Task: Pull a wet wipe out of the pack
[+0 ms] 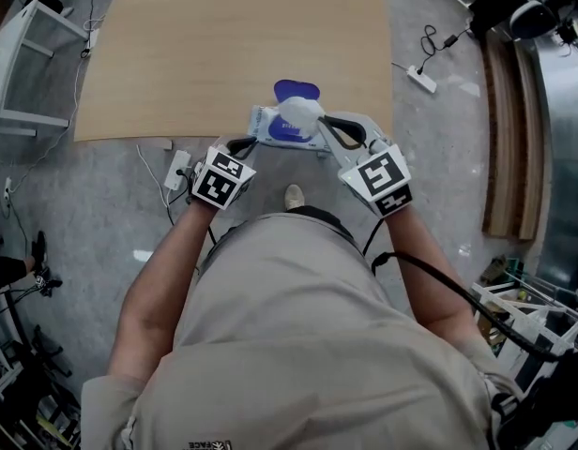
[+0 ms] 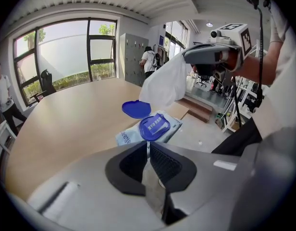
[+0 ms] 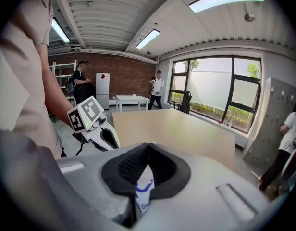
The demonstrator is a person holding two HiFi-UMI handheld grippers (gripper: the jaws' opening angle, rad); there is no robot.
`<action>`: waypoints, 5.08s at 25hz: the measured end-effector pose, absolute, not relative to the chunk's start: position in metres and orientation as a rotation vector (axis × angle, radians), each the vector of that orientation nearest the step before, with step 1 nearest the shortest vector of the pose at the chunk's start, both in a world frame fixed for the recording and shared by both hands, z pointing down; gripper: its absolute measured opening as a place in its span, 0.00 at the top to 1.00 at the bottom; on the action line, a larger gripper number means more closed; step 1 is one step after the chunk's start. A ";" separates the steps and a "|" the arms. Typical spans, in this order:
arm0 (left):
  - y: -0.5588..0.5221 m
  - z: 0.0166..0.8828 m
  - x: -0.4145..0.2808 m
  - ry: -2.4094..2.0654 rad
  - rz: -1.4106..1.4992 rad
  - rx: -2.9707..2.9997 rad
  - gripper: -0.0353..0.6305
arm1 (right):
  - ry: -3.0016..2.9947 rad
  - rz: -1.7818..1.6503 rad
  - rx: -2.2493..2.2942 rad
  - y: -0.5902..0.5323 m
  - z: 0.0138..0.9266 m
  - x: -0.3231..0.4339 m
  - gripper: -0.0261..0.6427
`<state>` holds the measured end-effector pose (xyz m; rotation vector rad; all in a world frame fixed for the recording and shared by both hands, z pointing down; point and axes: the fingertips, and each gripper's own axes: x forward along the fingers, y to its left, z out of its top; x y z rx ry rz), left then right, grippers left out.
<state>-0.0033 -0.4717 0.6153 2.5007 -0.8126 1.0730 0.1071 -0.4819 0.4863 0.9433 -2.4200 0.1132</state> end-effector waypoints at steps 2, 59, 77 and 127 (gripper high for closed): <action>-0.459 0.602 -0.013 -0.815 1.030 2.524 0.91 | -2.409 0.114 0.982 -0.470 0.478 0.106 0.96; 0.180 0.349 0.001 -0.679 0.448 2.868 0.93 | -2.535 0.089 1.199 0.168 0.365 0.113 0.96; 0.290 0.327 -0.180 -0.602 0.392 2.912 0.93 | -2.491 0.027 1.252 0.297 0.328 -0.071 0.96; 0.339 0.347 -0.165 -0.423 0.433 2.964 0.93 | -2.463 -0.028 1.202 0.355 0.330 -0.094 0.96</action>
